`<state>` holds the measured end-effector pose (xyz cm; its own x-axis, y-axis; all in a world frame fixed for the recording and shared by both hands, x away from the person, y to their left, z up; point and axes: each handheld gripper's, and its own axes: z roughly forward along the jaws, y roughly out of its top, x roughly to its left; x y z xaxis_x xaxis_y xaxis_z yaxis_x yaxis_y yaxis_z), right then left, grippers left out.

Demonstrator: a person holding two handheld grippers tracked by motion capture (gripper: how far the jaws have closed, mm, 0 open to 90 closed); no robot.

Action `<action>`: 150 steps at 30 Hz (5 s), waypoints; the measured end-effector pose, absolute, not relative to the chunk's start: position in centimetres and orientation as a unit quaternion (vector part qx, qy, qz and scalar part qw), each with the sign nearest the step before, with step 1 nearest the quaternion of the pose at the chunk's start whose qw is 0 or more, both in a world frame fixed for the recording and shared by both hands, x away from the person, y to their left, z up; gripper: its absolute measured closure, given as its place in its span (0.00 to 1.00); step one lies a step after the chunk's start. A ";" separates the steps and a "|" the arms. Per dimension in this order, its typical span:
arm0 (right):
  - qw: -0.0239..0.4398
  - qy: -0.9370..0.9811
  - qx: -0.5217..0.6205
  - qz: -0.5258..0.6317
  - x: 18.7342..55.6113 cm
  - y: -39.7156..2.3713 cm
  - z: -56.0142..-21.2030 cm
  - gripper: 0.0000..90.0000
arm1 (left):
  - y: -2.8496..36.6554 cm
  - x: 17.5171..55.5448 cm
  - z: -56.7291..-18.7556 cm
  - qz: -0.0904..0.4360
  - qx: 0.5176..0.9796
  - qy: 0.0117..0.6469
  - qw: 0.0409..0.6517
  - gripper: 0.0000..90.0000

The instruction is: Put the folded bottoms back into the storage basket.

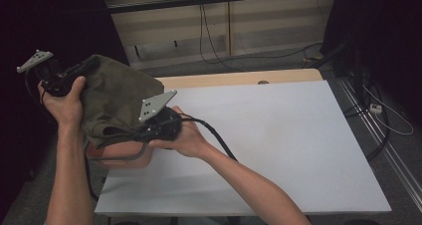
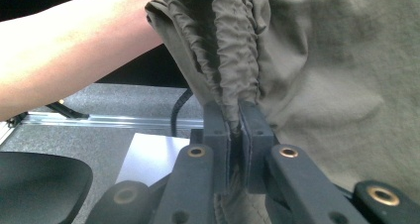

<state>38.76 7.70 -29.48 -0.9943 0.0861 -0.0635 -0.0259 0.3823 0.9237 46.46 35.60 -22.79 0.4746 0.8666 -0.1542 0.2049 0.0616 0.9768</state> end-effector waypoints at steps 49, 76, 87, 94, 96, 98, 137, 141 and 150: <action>0.077 0.854 0.048 0.512 39.0 15.8 -33.3 0.94 | 41.9 50.2 -29.5 0.237 0.635 0.477 0.560 0.97; 0.057 0.863 0.064 0.498 40.3 17.8 -34.9 0.92 | 43.1 52.0 -32.6 0.221 0.644 0.498 0.537 0.97; 0.051 0.864 0.072 0.496 41.0 18.4 -35.6 0.92 | 43.2 52.8 -33.5 0.219 0.650 0.497 0.532 0.97; 0.044 0.865 0.074 0.494 41.3 18.3 -35.9 0.91 | 43.0 53.0 -34.0 0.223 0.649 0.500 0.528 0.97; 0.042 0.865 0.075 0.494 41.3 18.4 -36.0 0.91 | 42.9 53.0 -34.2 0.222 0.651 0.498 0.528 0.97; 0.042 0.866 0.074 0.493 41.2 18.4 -36.1 0.91 | 42.9 53.0 -34.4 0.223 0.653 0.498 0.525 0.97; 0.034 0.876 0.087 0.474 42.4 19.3 -37.3 0.70 | 42.0 54.3 -35.9 0.217 0.670 0.498 0.507 0.96; 0.031 0.871 0.092 0.482 42.5 18.8 -37.2 0.65 | 41.9 54.3 -36.2 0.215 0.671 0.500 0.504 0.95; 0.024 0.859 0.110 0.499 42.6 16.9 -37.6 0.49 | 42.0 54.3 -37.0 0.218 0.671 0.522 0.479 0.70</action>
